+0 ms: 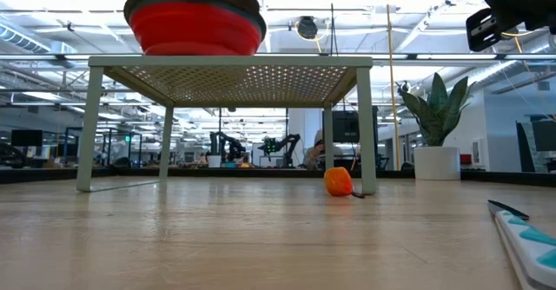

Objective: Pick & Place Fruit
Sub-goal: Put the orange into the red strainer bowl on the shelf, then put the kiwi into the red strainer bowl on the shelf

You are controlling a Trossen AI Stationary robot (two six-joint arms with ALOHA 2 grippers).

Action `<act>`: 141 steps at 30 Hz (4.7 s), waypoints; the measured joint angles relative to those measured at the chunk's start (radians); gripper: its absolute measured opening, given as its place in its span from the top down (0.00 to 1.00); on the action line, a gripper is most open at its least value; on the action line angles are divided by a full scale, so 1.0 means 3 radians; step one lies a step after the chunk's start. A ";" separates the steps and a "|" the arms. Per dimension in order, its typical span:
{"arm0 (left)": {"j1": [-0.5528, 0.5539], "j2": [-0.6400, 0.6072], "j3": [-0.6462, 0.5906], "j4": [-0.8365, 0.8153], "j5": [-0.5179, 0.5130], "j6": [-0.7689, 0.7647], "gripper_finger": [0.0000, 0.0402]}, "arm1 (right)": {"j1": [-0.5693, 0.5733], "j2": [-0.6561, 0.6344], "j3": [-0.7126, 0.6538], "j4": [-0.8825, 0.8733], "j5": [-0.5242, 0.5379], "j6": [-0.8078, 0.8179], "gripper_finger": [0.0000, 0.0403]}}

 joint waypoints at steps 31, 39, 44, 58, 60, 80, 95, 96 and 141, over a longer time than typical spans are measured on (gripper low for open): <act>0.0363 0.0100 -0.0004 -0.1216 0.0919 -0.0908 0.69 | 0.0000 0.0000 0.0000 -0.0001 0.0001 -0.0003 0.99; 0.0413 0.0099 -0.0004 -0.1216 0.0919 -0.0744 0.52 | 0.0000 0.0000 0.0000 -0.0001 0.0001 -0.0003 0.99; 0.0419 0.0080 -0.0004 -0.1212 0.0924 -0.0633 0.46 | 0.0000 0.0000 0.0000 0.0013 0.0001 0.0010 0.99; 0.0003 -0.0380 0.0000 -0.1193 0.0717 -0.1226 0.63 | 0.0001 0.0002 0.0001 0.0374 -0.0022 0.0634 0.99; -0.0143 -0.0440 0.0000 -0.1193 0.0583 -0.1335 0.68 | 0.0001 0.0018 0.0001 0.0376 -0.0025 0.0704 0.99; -0.1706 -0.0450 -0.0030 -0.1165 -0.0685 -0.1883 0.99 | 0.0011 0.0752 0.0001 0.0855 -0.0813 0.0723 1.00; -0.2129 -0.0388 -0.0514 -0.0685 -0.1022 -0.1909 0.99 | 0.0740 0.1714 0.0287 0.0997 -0.0793 0.0965 1.00; -0.2142 -0.0407 -0.0533 -0.0637 -0.1019 -0.1861 0.99 | 0.0799 0.1786 0.0342 0.0976 -0.0770 0.0961 1.00; -0.1680 -0.1407 -0.0639 -0.0492 0.0147 0.0492 1.00 | 0.2125 0.3755 0.1949 -0.0922 -0.0089 0.3240 1.00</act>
